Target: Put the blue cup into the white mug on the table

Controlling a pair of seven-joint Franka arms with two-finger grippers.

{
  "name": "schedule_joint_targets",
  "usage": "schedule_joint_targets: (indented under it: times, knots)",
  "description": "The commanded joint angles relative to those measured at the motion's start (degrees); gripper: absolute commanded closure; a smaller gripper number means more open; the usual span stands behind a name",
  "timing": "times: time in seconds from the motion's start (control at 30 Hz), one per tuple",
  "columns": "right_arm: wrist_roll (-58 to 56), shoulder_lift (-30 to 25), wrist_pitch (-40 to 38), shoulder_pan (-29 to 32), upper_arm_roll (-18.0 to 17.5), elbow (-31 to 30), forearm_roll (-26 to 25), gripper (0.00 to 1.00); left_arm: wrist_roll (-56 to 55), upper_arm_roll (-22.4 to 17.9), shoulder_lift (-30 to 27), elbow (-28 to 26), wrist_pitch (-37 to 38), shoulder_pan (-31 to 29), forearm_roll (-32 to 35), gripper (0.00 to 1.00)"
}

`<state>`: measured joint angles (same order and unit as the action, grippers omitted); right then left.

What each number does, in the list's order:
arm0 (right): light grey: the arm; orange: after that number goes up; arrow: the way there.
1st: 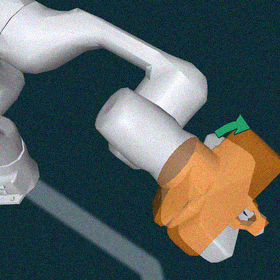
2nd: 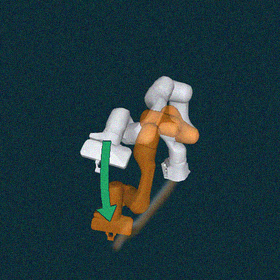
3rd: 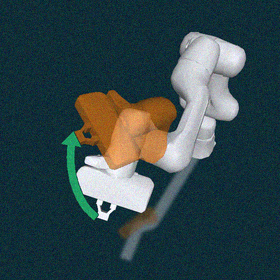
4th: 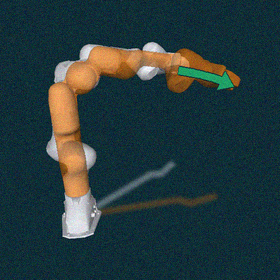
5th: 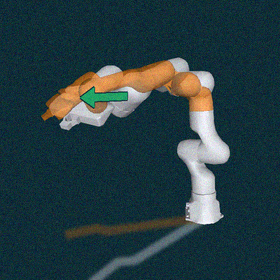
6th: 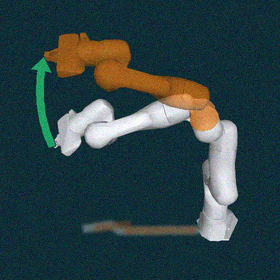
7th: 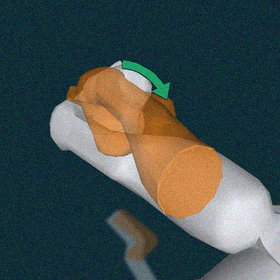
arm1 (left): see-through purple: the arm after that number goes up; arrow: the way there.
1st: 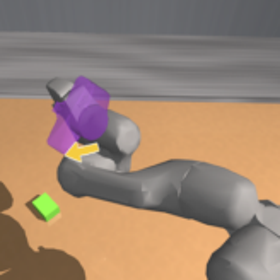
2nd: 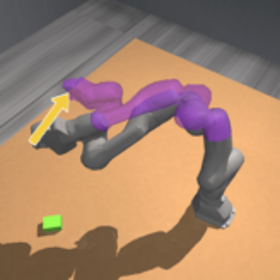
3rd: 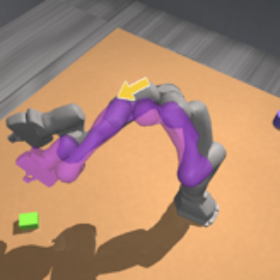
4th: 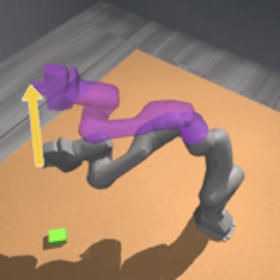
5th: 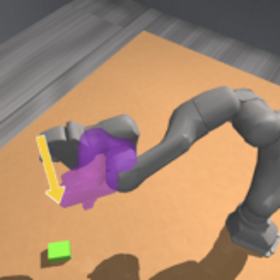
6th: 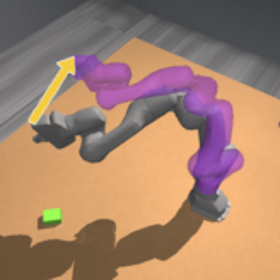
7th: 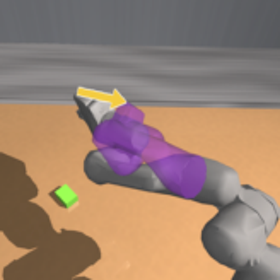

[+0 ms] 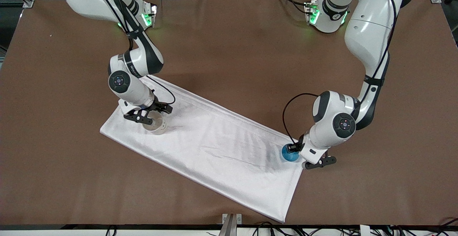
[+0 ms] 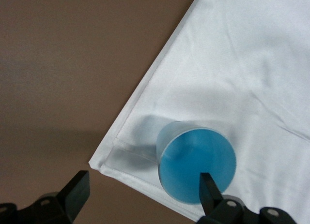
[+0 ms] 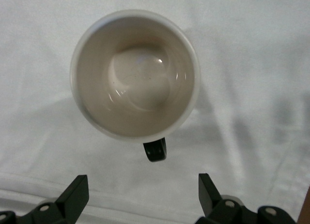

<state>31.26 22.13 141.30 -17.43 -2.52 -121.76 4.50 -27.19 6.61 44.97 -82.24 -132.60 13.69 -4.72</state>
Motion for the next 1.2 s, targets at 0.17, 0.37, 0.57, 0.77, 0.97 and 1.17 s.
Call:
schedule_joint_targets:
  times: [0.17, 0.37, 0.57, 0.77, 0.97, 1.17]
  knots:
    - [1.00, 2.57, -0.06, 0.47, -0.12, 2.84, 0.42, 0.23, -1.03, -0.64, 0.12, 1.12, -0.38, 0.03, -0.38, 1.00]
    - [1.00, 2.48, 0.03, 0.47, -0.12, 2.84, 0.42, 0.74, -0.85, -0.90, -1.11, 1.12, 0.23, -0.15, 0.32, 1.00]
    - [1.00, 2.39, -0.58, 0.20, -0.12, 3.81, 0.42, 1.00, -0.94, -0.90, -3.05, 1.03, 5.67, -0.50, 7.00, 1.00]
    - [1.00, 1.78, -1.99, 0.38, -0.12, 4.16, 0.42, 1.00, -0.76, -0.55, -6.65, 0.94, 9.63, -3.57, 7.09, 1.00]
    - [1.00, 0.20, -7.43, 0.38, -0.12, 6.44, 0.42, 1.00, 0.55, -0.46, -9.64, 0.85, 12.27, -6.65, 6.65, 1.00]
    - [1.35, -2.44, -16.56, 0.20, -0.21, 10.39, 0.42, 1.00, 5.74, -0.29, -9.82, 0.41, 13.85, -7.80, 6.65, 1.00]
